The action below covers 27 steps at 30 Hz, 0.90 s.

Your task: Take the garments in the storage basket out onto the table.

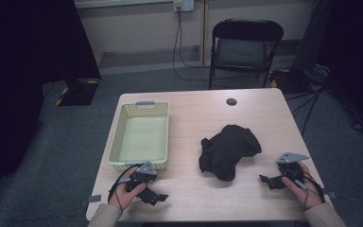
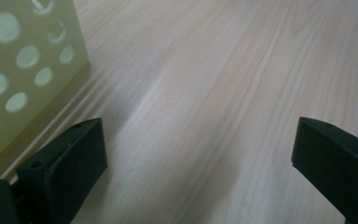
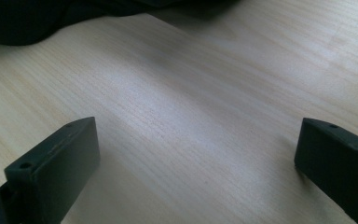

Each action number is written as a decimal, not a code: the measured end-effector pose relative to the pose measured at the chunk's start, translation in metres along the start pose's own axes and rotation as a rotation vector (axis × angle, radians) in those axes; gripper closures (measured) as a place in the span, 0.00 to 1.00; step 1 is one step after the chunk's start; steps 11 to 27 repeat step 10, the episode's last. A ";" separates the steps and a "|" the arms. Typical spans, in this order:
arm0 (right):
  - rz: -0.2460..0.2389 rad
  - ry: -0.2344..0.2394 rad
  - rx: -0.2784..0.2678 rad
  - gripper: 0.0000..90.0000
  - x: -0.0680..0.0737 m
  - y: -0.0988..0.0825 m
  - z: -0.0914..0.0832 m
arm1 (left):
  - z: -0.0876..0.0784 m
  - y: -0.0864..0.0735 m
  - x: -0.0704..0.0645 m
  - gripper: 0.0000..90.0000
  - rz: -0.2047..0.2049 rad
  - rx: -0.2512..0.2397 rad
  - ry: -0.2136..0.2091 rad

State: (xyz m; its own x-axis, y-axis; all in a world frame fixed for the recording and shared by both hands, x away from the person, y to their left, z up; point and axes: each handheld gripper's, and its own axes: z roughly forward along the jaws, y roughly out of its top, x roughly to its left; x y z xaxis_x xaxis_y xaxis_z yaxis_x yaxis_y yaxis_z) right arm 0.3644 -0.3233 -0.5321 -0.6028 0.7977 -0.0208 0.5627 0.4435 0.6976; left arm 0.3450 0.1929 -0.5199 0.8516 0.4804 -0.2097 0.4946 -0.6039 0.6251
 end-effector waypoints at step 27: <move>0.000 0.000 0.001 0.00 0.000 0.000 0.000 | 0.000 -0.012 0.003 0.02 0.040 -0.006 0.055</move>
